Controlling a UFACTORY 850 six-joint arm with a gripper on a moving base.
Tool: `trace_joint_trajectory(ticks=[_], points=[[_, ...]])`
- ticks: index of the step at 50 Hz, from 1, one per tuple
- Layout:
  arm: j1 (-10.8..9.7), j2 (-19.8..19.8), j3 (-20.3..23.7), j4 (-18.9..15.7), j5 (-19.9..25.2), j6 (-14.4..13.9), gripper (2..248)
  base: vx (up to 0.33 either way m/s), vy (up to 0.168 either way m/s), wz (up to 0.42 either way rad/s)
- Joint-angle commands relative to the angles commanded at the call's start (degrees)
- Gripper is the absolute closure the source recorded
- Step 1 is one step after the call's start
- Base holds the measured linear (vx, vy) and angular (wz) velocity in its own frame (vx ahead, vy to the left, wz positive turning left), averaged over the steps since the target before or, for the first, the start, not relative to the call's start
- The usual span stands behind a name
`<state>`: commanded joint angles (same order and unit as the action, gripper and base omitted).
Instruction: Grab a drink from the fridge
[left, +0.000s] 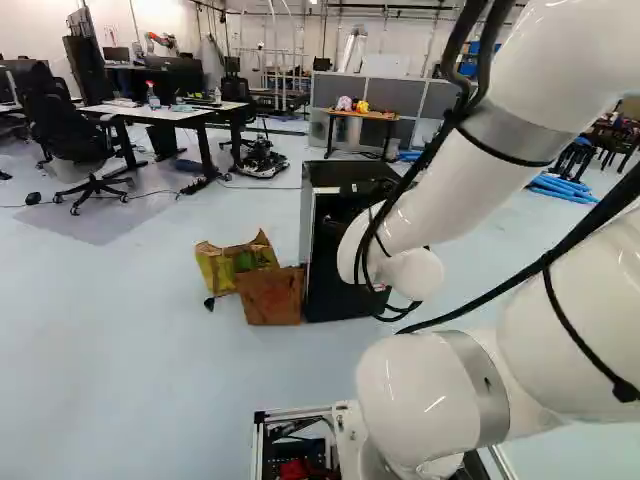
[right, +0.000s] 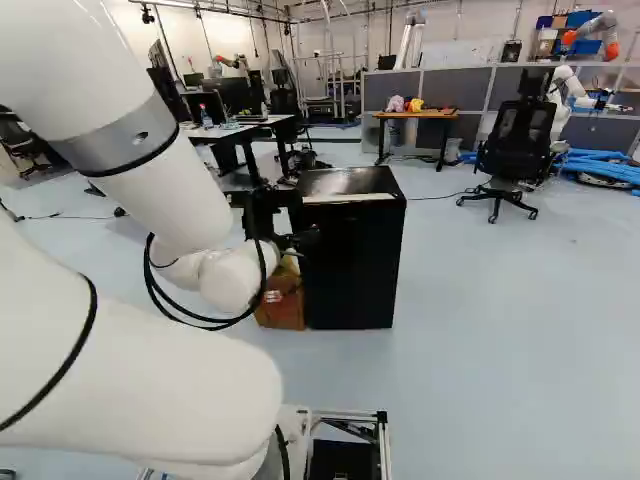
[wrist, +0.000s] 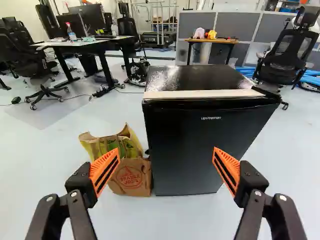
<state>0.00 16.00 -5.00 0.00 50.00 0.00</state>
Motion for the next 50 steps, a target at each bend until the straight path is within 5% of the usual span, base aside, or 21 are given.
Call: trace_joint_trajectory(ticks=[50], points=[[0.0,0.0,0.0,0.0,0.0,0.0,3,0.019,-0.012,0.024]])
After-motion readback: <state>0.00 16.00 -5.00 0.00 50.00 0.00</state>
